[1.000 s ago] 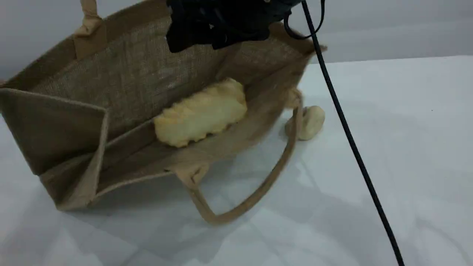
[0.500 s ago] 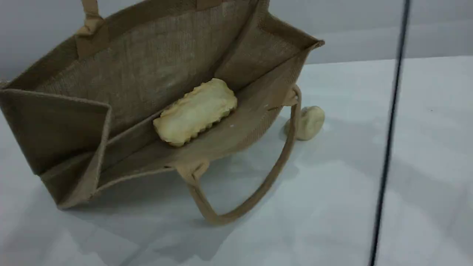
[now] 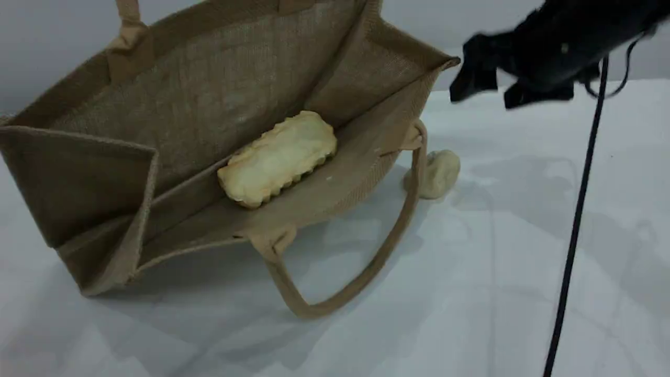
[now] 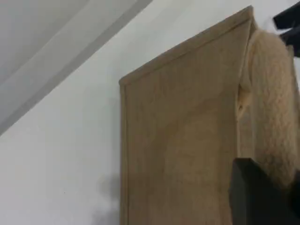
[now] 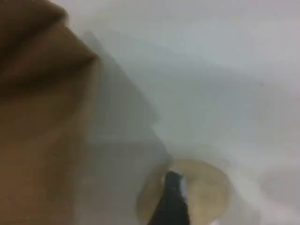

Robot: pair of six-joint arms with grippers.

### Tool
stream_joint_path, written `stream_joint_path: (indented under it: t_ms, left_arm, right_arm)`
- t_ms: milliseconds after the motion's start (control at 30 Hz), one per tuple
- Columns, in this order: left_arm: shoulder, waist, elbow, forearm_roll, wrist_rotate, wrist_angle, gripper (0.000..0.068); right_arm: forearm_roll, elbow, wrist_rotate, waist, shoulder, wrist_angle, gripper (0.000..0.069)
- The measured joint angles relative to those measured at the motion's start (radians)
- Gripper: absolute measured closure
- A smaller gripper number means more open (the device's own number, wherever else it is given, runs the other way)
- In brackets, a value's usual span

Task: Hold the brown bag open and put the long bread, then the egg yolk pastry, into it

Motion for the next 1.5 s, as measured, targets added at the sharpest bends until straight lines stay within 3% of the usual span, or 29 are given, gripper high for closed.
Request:
stream_joint_path:
  t_ms: [200,500,633,1233,1333,1500]
  left_arm:
    - [0.000,0.000,0.000,0.000,0.000,0.001,0.0598]
    - [0.000,0.000,0.000,0.000,-0.011,0.001,0.0598]
    - [0.000,0.000,0.000,-0.001,-0.014,0.001,0.0598]
    - [0.000,0.000,0.000,-0.038,-0.033,0.001,0.0598]
    - [0.000,0.000,0.000,-0.052,-0.033,0.001,0.0598]
    - [0.000,0.000,0.000,-0.052,-0.034,0.001,0.0598]
  right_arm:
    - [0.132,-0.024,-0.119,0.000,0.098,0.006,0.0124]
    - [0.353,-0.027,-0.306,0.000,0.170,0.129,0.0124]
    - [0.367,-0.027,-0.391,0.000,0.195,0.166,0.0124]
    - [0.366,-0.088,-0.403,0.000,0.269,0.228,0.0127]
    - [0.366,-0.087,-0.403,0.000,0.269,0.227,0.0169]
    - [0.367,-0.087,-0.403,0.000,0.269,0.220,0.0314]
